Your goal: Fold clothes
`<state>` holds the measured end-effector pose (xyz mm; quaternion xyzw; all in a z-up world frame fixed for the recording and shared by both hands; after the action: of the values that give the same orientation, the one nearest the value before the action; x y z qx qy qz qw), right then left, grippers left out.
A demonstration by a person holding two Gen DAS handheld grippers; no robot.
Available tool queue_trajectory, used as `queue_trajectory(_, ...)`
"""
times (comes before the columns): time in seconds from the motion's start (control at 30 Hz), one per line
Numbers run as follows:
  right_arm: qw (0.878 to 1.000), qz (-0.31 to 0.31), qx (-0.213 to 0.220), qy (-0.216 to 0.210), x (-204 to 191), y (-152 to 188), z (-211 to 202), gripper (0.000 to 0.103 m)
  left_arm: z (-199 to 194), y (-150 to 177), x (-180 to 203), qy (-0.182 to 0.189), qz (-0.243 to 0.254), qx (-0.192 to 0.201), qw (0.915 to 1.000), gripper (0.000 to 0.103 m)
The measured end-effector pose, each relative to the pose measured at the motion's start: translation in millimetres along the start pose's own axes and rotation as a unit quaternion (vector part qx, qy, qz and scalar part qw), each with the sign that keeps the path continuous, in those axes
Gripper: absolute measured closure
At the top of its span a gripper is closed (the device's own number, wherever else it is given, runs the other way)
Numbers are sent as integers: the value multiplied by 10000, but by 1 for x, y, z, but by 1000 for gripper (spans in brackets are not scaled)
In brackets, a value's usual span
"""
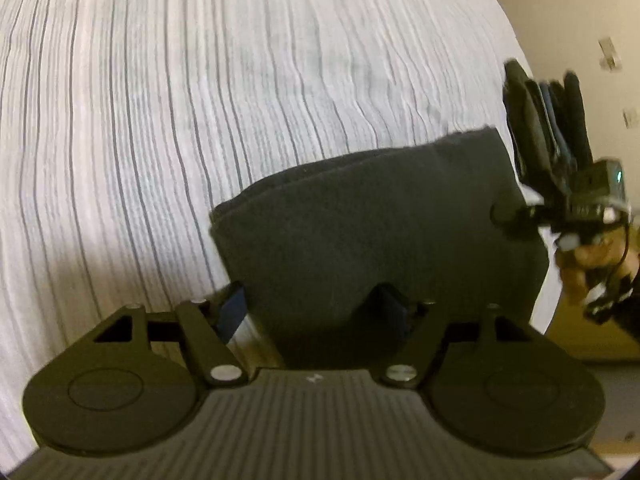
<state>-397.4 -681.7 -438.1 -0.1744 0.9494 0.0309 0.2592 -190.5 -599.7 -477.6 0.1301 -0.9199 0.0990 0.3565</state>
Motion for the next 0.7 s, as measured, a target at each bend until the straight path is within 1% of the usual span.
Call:
queue_trajectory(0.1, 9999, -34, -85, -84, 1, -3, 8, 15, 4, 0, -3, 119, -264, 153, 9995, 36)
queue_trajectory(0.2, 9998, -39, -92, -183, 1, -6, 12, 15, 0, 2, -2, 180, -252, 287, 9991, 43)
queue_trajectory(0.23, 9998, -63, -98, -186, 2, -6, 13, 21, -3, 3, -1, 182, -222, 329, 9990, 47)
queue_trajectory(0.27, 9998, -65, -111, -141, 3, -7, 14, 37, -5, 4, 0, 184, -191, 371, 9990, 50)
queue_trajectory(0.3, 9998, -24, -141, -107, 2, -5, 12, 45, -9, 5, 1, 180, -142, 401, 9989, 55)
queue_trajectory(0.33, 9999, 20, -147, -87, 2, -5, 11, 48, -13, 5, 4, 165, -60, 407, 9990, 59)
queue_trajectory(0.37, 9999, 37, -108, -74, 0, -4, 8, 56, -16, 3, 7, 149, 49, 393, 9991, 61)
queue_trajectory(0.4, 9999, 115, -27, -86, -1, -1, 3, 59, -18, 0, 11, 136, 167, 372, 9991, 64)
queue_trajectory(0.47, 9994, 285, 141, -117, -1, 3, -7, 64, -20, -9, 32, 116, 658, 220, 9975, 68)
queue_trajectory(0.53, 9973, 591, 367, -218, 2, 12, -20, 66, -22, -20, 57, 98, 1220, 36, 9925, 70)
queue_trajectory(0.6, 9929, 968, 630, -299, 7, 25, -34, 67, -23, -30, 82, 80, 1778, -148, 9839, 71)
queue_trajectory(0.67, 9841, 1470, 911, -409, 14, 44, -50, 67, -25, -41, 107, 62, 2329, -332, 9719, 71)
queue_trajectory(0.7, 9778, 1742, 1055, -491, 16, 56, -57, 68, -26, -46, 119, 53, 2602, -423, 9646, 71)
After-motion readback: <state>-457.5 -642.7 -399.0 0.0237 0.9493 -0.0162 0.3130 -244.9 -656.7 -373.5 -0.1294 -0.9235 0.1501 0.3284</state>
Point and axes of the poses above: each gripper's, at about its wrist camera, not at the fingertips, and z roughly the way its jaws point, x to its right, y to its underside, the point moved 10 cm from there along z, roughly the way its jaws point, and after that the axes turned 9 degrees about y, right-handed, at the moved point
